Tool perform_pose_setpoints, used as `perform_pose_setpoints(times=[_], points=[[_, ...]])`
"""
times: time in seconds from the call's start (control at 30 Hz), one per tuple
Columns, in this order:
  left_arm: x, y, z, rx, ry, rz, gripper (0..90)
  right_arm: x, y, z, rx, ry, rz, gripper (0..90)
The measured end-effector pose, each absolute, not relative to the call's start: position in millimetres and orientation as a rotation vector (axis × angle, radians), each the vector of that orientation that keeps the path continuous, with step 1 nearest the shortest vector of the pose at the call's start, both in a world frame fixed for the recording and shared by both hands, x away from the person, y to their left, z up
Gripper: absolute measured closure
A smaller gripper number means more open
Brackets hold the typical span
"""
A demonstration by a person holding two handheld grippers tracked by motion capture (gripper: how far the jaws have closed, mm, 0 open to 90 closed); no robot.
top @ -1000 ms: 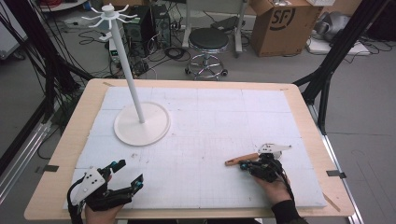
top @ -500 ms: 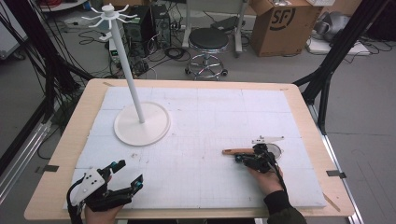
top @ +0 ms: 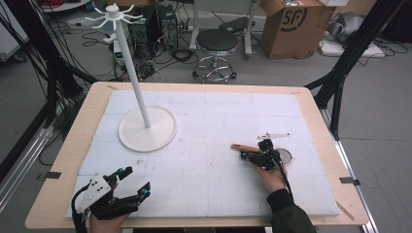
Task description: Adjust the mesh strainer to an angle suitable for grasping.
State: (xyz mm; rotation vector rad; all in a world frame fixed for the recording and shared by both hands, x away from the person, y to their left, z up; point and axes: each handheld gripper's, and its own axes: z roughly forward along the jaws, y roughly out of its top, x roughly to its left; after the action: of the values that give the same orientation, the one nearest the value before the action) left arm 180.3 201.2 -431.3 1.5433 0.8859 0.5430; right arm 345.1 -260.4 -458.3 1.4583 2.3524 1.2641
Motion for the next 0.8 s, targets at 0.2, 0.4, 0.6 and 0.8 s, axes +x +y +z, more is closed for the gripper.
perform_pose_setpoints(times=[0.2, 0.4, 0.6, 0.8], points=[[178, 201, -432, 1.548, 0.886, 0.542, 18.7, 350, -260, -458, 1.48, 2.326, 1.259, 90.0], [177, 204, -431, 1.526, 0.883, 0.528, 19.5, 356, -259, -458, 1.515, 2.295, 1.256, 90.0], [180, 202, -433, 1.532, 0.889, 0.518, 19.6, 351, -277, -454, 1.614, 2.227, 1.468, 90.0], [177, 202, -433, 1.539, 0.888, 0.514, 19.6, 351, -302, -441, 1.667, 2.127, 1.5, 90.0]])
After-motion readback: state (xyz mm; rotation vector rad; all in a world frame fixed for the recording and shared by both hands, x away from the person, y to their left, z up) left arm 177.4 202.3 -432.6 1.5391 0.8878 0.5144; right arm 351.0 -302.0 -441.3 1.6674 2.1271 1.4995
